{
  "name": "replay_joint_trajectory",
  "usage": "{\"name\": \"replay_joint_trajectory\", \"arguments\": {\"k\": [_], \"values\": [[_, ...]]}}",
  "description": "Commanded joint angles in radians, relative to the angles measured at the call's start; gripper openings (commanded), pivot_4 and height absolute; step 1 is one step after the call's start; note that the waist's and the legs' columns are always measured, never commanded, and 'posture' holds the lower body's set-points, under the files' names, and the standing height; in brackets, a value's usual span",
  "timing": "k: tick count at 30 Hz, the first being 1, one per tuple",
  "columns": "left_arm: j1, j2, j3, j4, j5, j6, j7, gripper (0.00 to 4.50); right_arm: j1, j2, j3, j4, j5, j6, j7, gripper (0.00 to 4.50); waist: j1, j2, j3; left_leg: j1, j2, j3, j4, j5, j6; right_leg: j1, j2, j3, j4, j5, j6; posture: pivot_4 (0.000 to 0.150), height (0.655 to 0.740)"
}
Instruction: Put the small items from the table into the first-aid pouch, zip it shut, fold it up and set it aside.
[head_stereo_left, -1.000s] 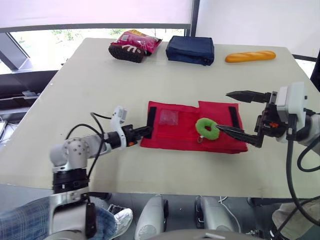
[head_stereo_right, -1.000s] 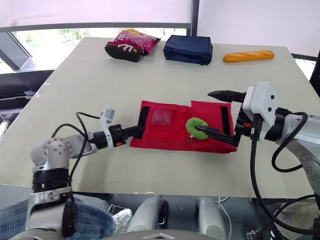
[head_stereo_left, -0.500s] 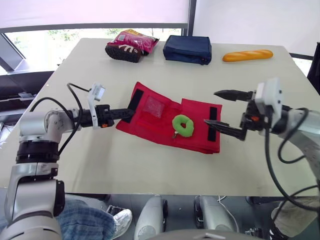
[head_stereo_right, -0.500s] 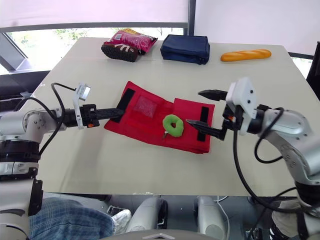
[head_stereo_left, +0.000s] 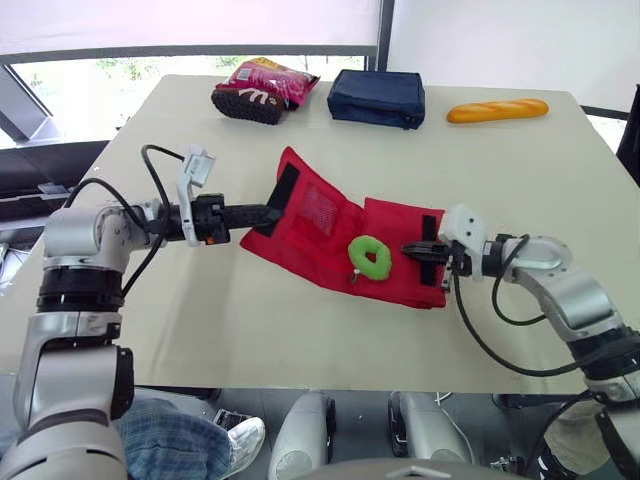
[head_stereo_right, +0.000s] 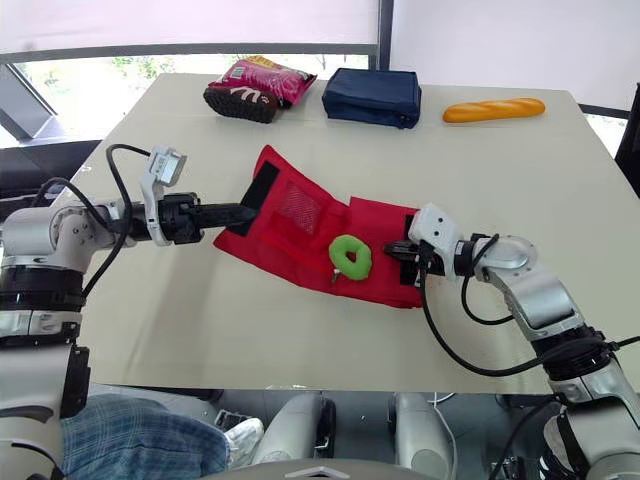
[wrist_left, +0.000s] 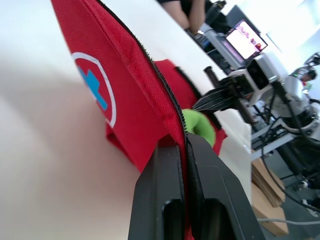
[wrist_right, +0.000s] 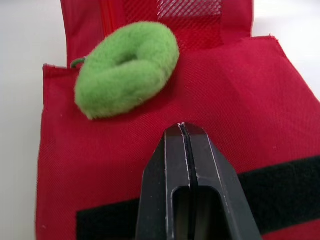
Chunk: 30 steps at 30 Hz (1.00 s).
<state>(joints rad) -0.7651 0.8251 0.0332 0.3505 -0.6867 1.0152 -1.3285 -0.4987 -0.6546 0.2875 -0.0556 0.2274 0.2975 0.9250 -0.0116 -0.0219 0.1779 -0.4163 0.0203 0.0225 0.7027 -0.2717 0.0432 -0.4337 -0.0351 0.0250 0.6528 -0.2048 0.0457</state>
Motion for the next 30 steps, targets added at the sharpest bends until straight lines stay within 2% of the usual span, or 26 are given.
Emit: {"name": "replay_joint_trajectory", "arguments": {"k": [1,8,11,18,21,25,30], "values": [[-0.063,-0.045,0.032,-0.074,-0.052,0.009,-0.008,0.0,0.017,0.005,0.054,0.037,-0.083,0.012,0.007,0.05,0.0,-0.001,-0.001,0.0,0.0,0.0,0.0,0.0,0.0,0.0,0.0,0.0,0.001,0.0,0.0,0.15,0.7164],[-0.102,-0.225,-0.003,-0.189,-0.122,0.066,0.037,0.0,0.029,0.035,0.076,0.043,-0.156,0.051,-0.017,0.05,-0.005,-0.002,-0.002,0.002,0.0,0.0,0.001,0.0,0.0,0.001,0.0,0.001,0.004,0.002,0.002,0.15,0.7164],[-0.092,-0.307,-0.06,-0.231,-0.118,0.074,0.052,0.0,0.022,0.05,0.072,0.053,-0.176,0.065,-0.037,0.05,-0.005,-0.002,-0.002,0.003,0.0,0.0,0.001,0.001,-0.001,0.001,0.001,0.001,0.004,0.002,0.002,0.15,0.7164],[-0.109,-0.432,-0.113,-0.142,-0.066,0.032,0.093,0.0,0.015,0.066,0.028,0.048,-0.182,0.061,-0.068,0.05,-0.003,-0.002,-0.002,0.003,-0.001,0.0,0.001,0.001,-0.001,0.001,0.001,0.002,0.005,0.002,0.002,0.15,0.7164],[-0.102,-0.46,-0.155,-0.093,-0.014,-0.024,0.079,0.0,0.053,0.07,-0.033,-0.049,-0.121,0.091,-0.074,0.05,0.0,-0.002,-0.002,0.003,-0.003,-0.001,0.001,0.001,-0.001,0.002,0.001,0.001,0.004,0.002,0.002,0.15,0.7164],[-0.116,-0.483,-0.163,-0.03,0.011,-0.065,0.061,0.0,0.158,0.056,-0.227,-0.304,0.075,0.174,-0.069,0.05,0.007,-0.001,-0.001,0.0,-0.003,-0.002,0.001,0.001,-0.001,0.001,0.0,0.001,0.004,0.002,0.002,0.15,0.7164],[-0.11,-0.515,-0.181,-0.01,0.028,-0.081,0.049,0.0,0.336,-0.052,-0.464,-0.538,0.267,0.282,-0.026,0.05,0.006,0.0,-0.001,-0.001,-0.003,-0.002,0.001,0.0,-0.001,0.0,0.0,0.001,0.003,0.002,0.003,0.15,0.7164]]}}
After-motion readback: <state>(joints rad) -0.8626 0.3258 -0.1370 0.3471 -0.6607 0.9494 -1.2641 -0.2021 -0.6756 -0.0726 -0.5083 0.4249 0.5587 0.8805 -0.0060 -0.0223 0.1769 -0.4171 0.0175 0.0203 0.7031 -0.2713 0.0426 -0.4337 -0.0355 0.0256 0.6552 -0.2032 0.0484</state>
